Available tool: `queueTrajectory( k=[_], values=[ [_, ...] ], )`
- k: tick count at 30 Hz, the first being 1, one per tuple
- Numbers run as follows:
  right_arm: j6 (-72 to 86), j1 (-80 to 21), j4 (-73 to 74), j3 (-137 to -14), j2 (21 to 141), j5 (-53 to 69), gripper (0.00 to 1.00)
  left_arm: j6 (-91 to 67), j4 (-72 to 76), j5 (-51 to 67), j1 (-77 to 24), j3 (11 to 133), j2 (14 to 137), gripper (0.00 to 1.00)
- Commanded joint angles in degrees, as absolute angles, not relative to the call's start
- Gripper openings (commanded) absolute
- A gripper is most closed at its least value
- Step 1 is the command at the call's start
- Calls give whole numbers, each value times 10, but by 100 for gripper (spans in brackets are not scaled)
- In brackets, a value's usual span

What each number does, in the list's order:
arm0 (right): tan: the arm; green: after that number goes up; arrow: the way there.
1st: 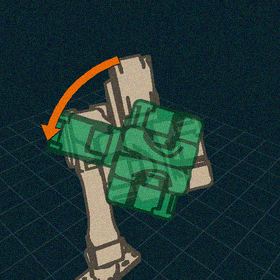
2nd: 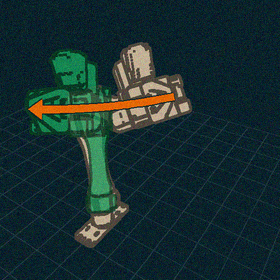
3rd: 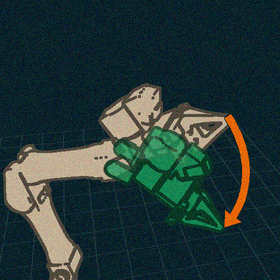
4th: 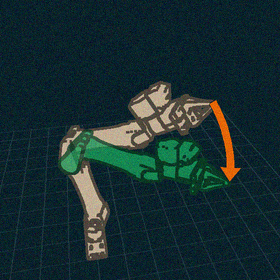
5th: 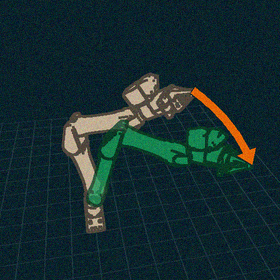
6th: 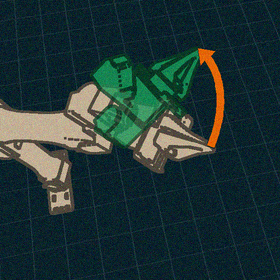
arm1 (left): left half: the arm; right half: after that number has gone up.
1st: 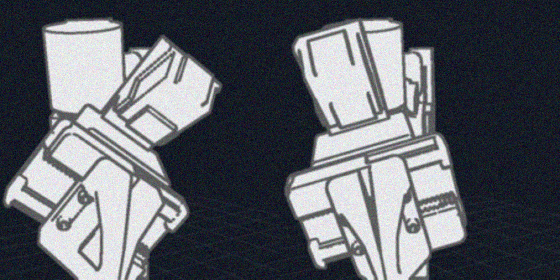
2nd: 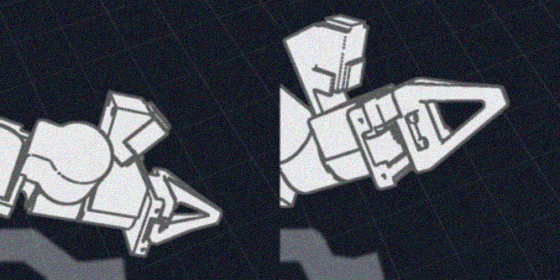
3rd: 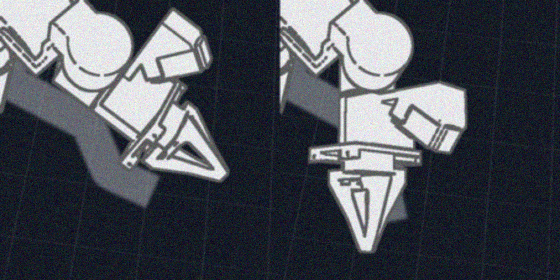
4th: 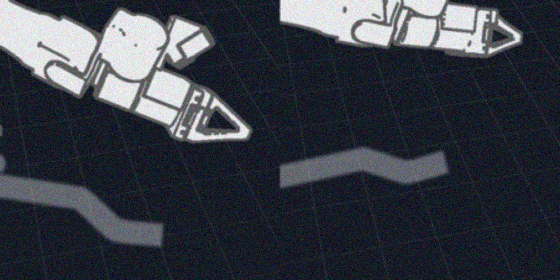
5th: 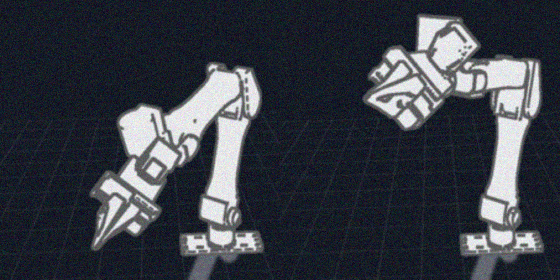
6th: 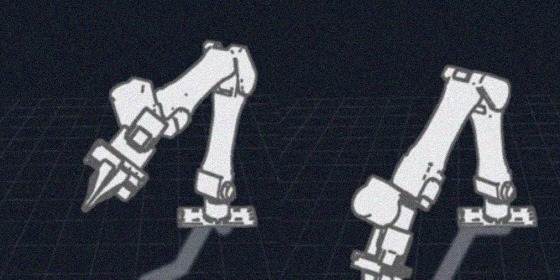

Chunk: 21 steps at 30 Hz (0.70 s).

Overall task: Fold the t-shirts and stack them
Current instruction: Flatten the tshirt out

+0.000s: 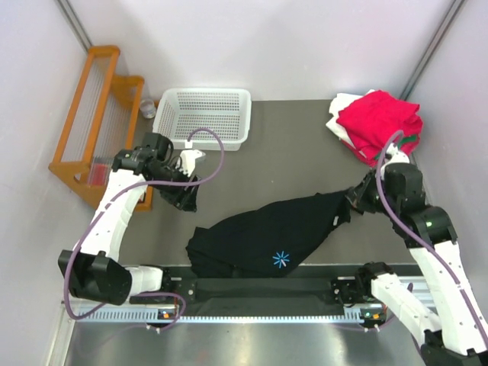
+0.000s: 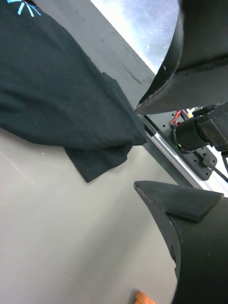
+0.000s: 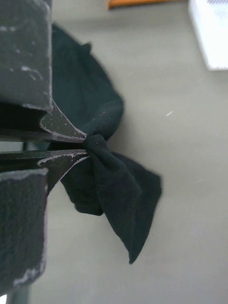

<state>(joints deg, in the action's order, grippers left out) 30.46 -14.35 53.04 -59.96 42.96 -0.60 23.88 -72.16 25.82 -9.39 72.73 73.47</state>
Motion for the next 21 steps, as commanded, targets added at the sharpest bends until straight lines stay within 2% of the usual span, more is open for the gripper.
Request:
queueTrajectory(
  k=[1,3,5,8,10,13,17,21],
  values=[
    [298,-137,579,-556,418,-17,0,232,-689,250,-105,748,728,58],
    [302,-137,578,-552,426,-21,0,228,-689,233,-114,750,738,49],
    [309,-137,585,-558,441,-25,6,221,-690,214,-125,746,744,47],
    [310,-137,595,-571,461,-49,11,217,-696,178,-150,726,753,70],
    [310,-137,593,-583,473,-65,20,214,-693,159,-159,696,765,74],
    [310,-137,585,-598,489,-66,31,209,-665,129,-159,648,787,72],
    [307,-138,579,-614,500,-69,35,194,-645,103,-157,621,848,67],
    [304,-138,580,-628,504,-71,35,192,-663,117,-158,650,911,61]
  ],
)
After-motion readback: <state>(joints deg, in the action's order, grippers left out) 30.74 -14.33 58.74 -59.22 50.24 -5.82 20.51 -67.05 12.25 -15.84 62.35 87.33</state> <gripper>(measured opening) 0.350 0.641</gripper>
